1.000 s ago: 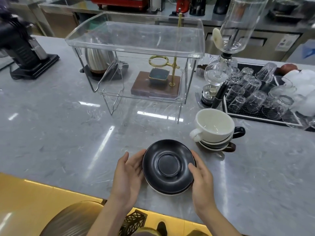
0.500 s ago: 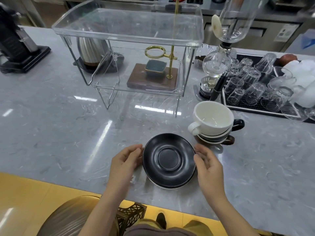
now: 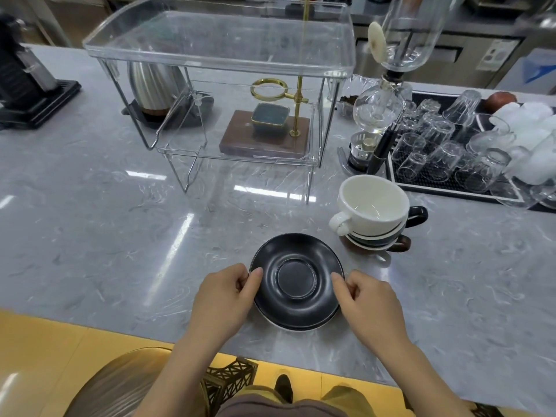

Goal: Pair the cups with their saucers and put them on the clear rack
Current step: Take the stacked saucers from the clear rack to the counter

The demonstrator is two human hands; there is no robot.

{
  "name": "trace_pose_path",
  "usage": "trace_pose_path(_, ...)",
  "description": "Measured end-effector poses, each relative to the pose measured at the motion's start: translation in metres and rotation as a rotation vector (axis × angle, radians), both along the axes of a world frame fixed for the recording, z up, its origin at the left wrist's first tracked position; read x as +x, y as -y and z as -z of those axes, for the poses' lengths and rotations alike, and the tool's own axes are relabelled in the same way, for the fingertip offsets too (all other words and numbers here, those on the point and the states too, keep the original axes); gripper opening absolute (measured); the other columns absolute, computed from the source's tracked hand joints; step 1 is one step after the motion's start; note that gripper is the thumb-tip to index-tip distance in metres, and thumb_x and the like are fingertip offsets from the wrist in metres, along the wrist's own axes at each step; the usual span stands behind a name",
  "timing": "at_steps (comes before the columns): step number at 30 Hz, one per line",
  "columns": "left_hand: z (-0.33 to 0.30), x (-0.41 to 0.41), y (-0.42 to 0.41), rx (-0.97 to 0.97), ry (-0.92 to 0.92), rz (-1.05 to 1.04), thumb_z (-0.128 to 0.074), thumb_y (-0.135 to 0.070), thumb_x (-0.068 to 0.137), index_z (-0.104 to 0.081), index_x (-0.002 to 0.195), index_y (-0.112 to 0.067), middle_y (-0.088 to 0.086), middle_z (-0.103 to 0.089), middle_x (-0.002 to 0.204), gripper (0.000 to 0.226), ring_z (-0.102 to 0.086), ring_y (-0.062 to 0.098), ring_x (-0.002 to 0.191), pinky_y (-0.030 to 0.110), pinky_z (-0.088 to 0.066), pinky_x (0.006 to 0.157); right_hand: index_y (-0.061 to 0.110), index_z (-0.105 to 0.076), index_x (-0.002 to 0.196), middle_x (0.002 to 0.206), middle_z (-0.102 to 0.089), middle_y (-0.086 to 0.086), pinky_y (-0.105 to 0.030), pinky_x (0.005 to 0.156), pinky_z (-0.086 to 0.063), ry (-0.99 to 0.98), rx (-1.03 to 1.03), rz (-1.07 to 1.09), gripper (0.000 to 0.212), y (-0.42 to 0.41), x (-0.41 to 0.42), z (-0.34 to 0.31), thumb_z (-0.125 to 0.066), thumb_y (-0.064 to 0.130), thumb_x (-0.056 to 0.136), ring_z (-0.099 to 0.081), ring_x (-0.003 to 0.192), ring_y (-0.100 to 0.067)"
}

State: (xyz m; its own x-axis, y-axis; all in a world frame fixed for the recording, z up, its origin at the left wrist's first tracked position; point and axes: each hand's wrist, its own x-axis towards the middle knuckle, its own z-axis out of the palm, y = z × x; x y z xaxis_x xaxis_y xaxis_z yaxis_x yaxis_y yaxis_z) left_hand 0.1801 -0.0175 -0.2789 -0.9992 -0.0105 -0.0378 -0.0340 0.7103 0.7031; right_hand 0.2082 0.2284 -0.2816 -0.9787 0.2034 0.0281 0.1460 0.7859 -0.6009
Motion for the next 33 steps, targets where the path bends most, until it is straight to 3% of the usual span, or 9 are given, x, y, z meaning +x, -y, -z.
trace_pose_path(7,-0.001,-0.002,-0.002,0.016,-0.010,-0.005,-0.061,-0.037,0.095,-0.052,0.057,-0.014,-0.002,-0.051,0.049,0.046,-0.049,0.013,0.050,0.037,-0.044,0.051,0.027,-0.036,0.055,0.048,-0.042,0.004,-0.023,0.044,-0.028,0.065,0.016,-0.007,0.046,0.002,-0.002,-0.002,-0.051,0.044,0.095,-0.040,0.046,-0.008)
trace_pose_path(10,-0.002,-0.002,-0.002,0.010,-0.018,0.008,-0.062,-0.036,0.095,-0.050,0.056,-0.017,-0.004,-0.049,0.049,0.046,-0.048,0.010,0.049,0.030,-0.039,0.050,0.028,-0.036,0.055,0.048,-0.041,0.005,-0.022,0.045,-0.028,0.063,-0.007,-0.007,0.046,0.002,-0.002,-0.002,-0.052,0.042,0.095,-0.039,0.046,-0.007)
trace_pose_path(19,-0.003,-0.001,-0.004,-0.011,-0.049,0.022,-0.061,-0.035,0.096,-0.043,0.055,-0.021,-0.003,-0.047,0.049,0.047,-0.046,0.013,0.049,0.032,-0.037,0.051,0.027,-0.035,0.054,0.048,-0.039,0.005,-0.022,0.045,-0.026,0.046,-0.013,0.013,0.047,0.004,-0.001,-0.002,-0.055,0.038,0.095,-0.038,0.047,-0.008)
trace_pose_path(23,-0.003,0.000,-0.003,0.001,-0.074,0.024,-0.061,-0.034,0.096,-0.043,0.055,-0.024,-0.005,-0.047,0.048,0.047,-0.047,0.012,0.048,0.032,-0.037,0.050,0.028,-0.036,0.054,0.047,-0.039,0.006,-0.015,0.049,-0.022,0.034,-0.024,0.018,0.046,0.006,0.002,-0.001,-0.056,0.037,0.095,-0.037,0.045,-0.007)
trace_pose_path(29,-0.012,0.002,-0.005,0.034,-0.152,0.050,-0.062,-0.035,0.095,-0.043,0.053,-0.026,-0.009,-0.042,0.045,0.047,-0.051,0.007,0.052,0.018,-0.030,0.045,0.026,-0.033,0.052,0.044,-0.035,0.005,-0.022,0.045,-0.027,-0.027,-0.091,0.027,0.049,0.000,0.008,-0.011,-0.057,0.036,0.094,-0.035,0.044,-0.009)
trace_pose_path(33,-0.017,0.010,-0.014,0.082,-0.170,0.093,-0.062,-0.034,0.094,-0.044,0.053,-0.030,-0.010,-0.041,0.043,0.045,-0.055,0.000,0.058,0.014,-0.043,0.056,0.027,-0.035,0.050,0.047,-0.045,0.007,-0.021,0.044,-0.030,-0.025,-0.125,0.036,0.048,-0.011,0.018,-0.017,-0.057,0.039,0.092,-0.042,0.047,-0.007)
